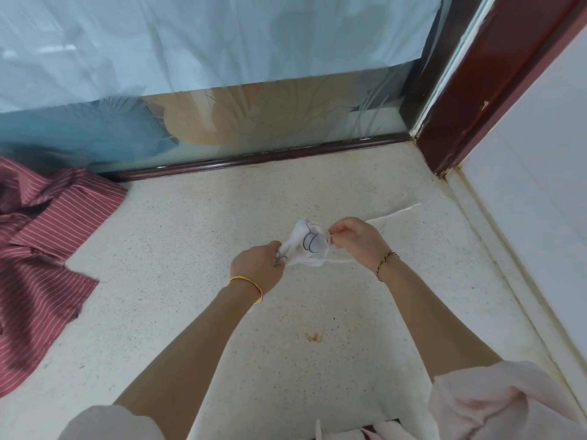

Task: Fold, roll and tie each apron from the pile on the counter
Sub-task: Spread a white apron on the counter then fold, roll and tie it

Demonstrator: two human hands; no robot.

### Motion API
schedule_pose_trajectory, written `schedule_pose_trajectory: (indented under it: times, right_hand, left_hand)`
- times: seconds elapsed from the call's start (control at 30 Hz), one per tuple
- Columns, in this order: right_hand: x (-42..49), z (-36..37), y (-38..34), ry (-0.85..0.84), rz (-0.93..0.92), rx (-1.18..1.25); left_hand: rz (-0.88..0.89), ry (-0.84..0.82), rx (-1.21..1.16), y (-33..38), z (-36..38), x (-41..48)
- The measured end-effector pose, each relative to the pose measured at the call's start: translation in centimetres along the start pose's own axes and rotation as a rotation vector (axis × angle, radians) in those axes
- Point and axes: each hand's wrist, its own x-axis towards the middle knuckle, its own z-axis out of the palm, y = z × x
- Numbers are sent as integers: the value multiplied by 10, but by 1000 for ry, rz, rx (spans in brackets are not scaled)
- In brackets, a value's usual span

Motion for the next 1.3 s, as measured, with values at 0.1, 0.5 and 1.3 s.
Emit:
schedule_pose_trajectory:
  times: [0.1, 0.5, 1.3]
  right_hand:
    - [0, 8, 0, 37, -59, -41]
    - [-9, -5, -19, 152, -129, -97]
    - [-7, 53, 0, 69, 8, 116]
  left_hand:
    - [-52, -6, -80, 6, -2, -3]
    - [-199, 69, 78, 4, -15, -5]
    - [-339, -174, -1125, 42, -45, 1]
